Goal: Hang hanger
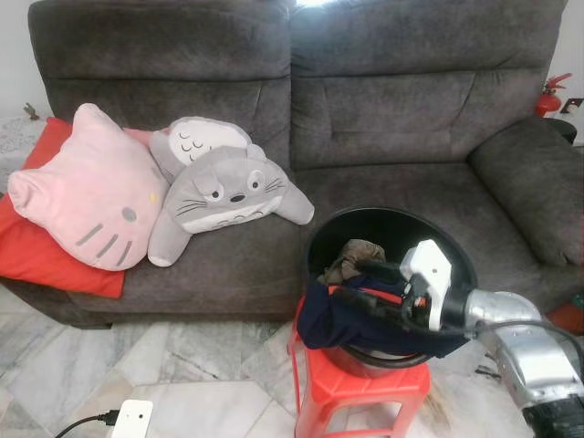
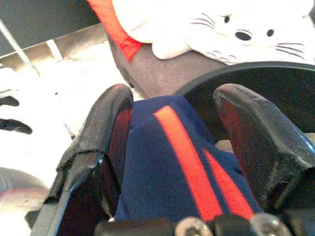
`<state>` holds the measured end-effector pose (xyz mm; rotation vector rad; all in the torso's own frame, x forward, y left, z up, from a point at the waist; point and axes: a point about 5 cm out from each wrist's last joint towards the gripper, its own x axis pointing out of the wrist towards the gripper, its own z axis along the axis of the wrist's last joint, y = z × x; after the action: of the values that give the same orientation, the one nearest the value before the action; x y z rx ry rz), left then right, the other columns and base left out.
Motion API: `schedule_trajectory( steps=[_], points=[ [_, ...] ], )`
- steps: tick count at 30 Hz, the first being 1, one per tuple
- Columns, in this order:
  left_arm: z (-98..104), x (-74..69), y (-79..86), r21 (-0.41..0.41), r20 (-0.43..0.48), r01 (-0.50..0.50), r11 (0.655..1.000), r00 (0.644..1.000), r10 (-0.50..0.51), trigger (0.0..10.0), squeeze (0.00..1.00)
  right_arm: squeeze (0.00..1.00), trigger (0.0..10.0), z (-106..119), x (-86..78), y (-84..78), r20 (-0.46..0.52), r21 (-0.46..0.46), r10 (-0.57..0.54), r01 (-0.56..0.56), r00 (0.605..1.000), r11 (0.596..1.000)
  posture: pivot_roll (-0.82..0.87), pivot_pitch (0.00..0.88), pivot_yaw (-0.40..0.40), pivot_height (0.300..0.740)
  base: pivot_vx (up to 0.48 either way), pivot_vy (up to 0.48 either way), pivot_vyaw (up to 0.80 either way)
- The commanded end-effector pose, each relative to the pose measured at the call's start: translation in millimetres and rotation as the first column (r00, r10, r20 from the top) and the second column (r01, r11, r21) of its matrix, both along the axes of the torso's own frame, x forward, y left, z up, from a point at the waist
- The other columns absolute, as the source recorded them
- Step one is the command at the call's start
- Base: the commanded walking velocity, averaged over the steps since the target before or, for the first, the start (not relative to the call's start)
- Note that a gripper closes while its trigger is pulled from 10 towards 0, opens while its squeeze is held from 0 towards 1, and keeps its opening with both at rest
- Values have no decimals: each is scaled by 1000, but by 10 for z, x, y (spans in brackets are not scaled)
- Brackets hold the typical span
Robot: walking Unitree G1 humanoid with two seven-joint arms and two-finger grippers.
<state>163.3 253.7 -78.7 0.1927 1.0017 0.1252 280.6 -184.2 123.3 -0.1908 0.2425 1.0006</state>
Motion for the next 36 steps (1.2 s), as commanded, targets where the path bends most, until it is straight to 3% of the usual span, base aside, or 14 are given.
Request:
schedule_trajectory(
  steps=[1,4,6,10,12,16,24,28,31,36],
  points=[
    [-16,-41,14,2,-27,7,1000,1000,-7,10000,0,0,10000,47,0,-37,33,-22,-39,40,999,999,-189,30,38,740,0,0,0],
    [-15,-39,15,3,-26,8,1000,1000,-7,10000,0,0,10000,54,52,-119,58,-28,-121,122,991,992,-195,30,40,740,0,0,0],
    [-14,-36,15,3,-26,11,1000,1000,-10,10000,0,0,10000,54,181,-327,98,-60,-305,312,947,948,-195,30,40,740,0,0,0],
    [-13,-33,14,2,-26,13,1000,1000,-13,10000,0,0,10000,45,243,-471,87,-67,-414,420,906,905,-198,27,42,740,0,0,0],
    [-13,-33,14,2,-26,14,1000,1000,-14,10000,0,0,10000,45,240,-474,80,-65,-416,422,906,904,-197,26,42,740,0,0,0],
    [-13,-34,15,0,-27,13,1000,1000,-13,10000,0,0,10000,75,130,-312,64,-44,-268,271,961,962,-196,24,42,740,0,0,0],
    [-18,-41,8,-3,-31,16,1000,999,-16,10000,0,0,10000,37,-39,-273,-9,-59,-147,146,989,987,-204,13,39,740,0,0,0],
    [-19,-43,6,-3,-30,15,1000,999,-15,10000,0,0,10000,-3,-70,-309,-31,-85,-154,151,988,985,-205,11,37,740,0,0,0],
    [-22,-47,5,-4,-31,13,1000,999,-13,10000,0,0,10000,-91,-46,-393,-52,-150,-221,211,974,966,-205,9,36,740,0,0,0],
    [-22,-48,5,-4,-31,12,1000,999,-12,10000,0,0,10000,-48,-53,-359,-51,-105,-209,202,977,974,-205,9,36,740,0,0,0]
  ],
)
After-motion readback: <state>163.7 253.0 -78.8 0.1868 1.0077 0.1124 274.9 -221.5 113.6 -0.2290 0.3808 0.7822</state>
